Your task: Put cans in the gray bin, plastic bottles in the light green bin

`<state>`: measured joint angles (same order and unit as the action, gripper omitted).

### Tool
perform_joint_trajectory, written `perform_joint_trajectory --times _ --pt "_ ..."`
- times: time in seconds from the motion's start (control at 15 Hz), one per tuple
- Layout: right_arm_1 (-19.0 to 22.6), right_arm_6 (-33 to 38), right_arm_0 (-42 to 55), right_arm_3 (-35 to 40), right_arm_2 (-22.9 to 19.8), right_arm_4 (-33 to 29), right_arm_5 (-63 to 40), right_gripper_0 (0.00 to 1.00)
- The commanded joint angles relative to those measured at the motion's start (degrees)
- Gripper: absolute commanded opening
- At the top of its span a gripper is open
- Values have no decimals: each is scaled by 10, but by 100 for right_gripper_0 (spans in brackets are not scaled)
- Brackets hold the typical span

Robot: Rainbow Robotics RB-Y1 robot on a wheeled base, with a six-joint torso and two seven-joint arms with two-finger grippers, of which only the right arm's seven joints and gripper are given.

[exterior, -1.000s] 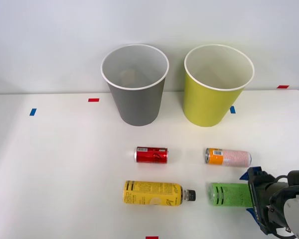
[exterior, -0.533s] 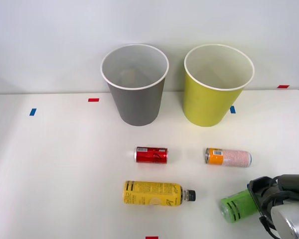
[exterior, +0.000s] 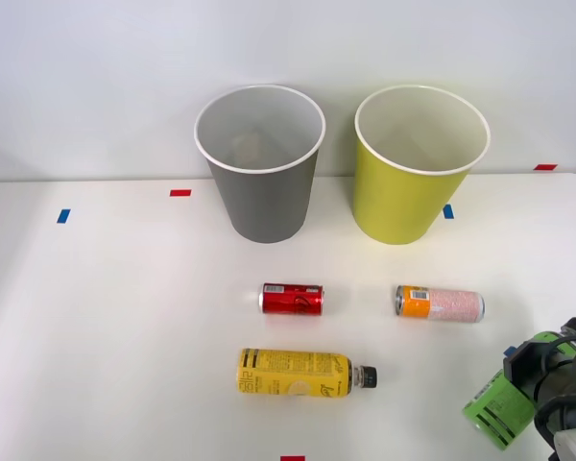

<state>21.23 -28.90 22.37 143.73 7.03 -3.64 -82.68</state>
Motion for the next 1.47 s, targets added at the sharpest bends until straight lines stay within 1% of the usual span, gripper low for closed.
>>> perform_joint_trajectory --times 0.07,0.33,0.4,0.6,0.93,1.07,1.2,1.47 --pt "1 -57 29 35 0 -21 49 0" --pt "-2 -143 62 51 10 -57 147 0" --pt "-8 -168 73 53 15 -63 194 0" --pt "-27 -236 80 53 15 -62 284 0" --pt "-29 -328 80 54 16 -62 401 0" --pt "-25 -333 78 53 19 -62 451 0" --pt "-25 -336 64 53 23 -45 481 0" --pt "-22 -339 0 53 35 -12 519 0"
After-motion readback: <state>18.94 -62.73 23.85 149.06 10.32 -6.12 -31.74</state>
